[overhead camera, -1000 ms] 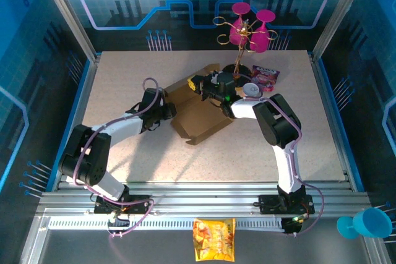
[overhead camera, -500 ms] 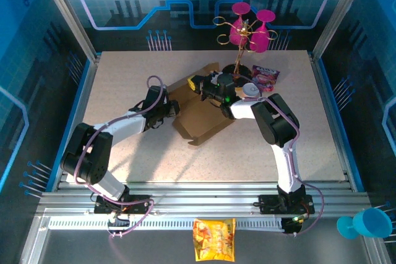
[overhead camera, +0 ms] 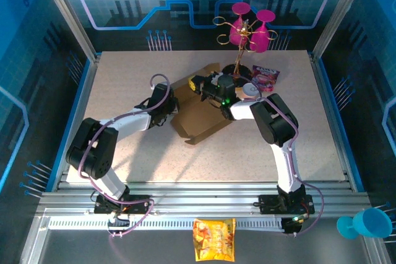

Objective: Fold the paper box

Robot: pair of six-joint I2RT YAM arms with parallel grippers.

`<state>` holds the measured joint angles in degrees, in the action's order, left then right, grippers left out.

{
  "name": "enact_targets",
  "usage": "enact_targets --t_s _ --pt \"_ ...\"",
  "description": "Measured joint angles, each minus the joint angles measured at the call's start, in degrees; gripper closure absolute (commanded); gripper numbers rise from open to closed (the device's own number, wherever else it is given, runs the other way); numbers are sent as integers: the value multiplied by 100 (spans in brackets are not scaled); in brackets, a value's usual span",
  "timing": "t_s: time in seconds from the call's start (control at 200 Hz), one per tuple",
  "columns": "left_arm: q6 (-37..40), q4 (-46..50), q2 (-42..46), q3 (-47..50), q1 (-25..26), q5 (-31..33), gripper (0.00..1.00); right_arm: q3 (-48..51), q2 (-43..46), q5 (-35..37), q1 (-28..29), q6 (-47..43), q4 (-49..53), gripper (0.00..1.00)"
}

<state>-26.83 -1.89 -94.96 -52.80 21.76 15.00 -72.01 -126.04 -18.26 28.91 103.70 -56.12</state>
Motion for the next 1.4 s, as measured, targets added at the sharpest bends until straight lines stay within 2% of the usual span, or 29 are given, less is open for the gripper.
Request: enact_targets --t_s 0.46,0.59,0.755,0.886,1.171,1.401 --pt "-160 79 -291 -271 149 640 66 197 -79 31 4 4 -546 100" --pt "-262 262 -483 -492 247 955 71 275 -83 118 4 24 -662 100" --pt "-479 614 -678 -782 380 1360 71 304 -85 173 4 59 -743 100" --pt "-675 791 -798 -901 466 1628 76 302 -85 175 4 92 -743 100" --pt "-894 973 -1001 -1019 509 1856 82 302 -87 184 17 168 -745 100" --pt "-933 1078 -1202 -1255 511 1989 80 302 -101 293 17 216 -785 100"
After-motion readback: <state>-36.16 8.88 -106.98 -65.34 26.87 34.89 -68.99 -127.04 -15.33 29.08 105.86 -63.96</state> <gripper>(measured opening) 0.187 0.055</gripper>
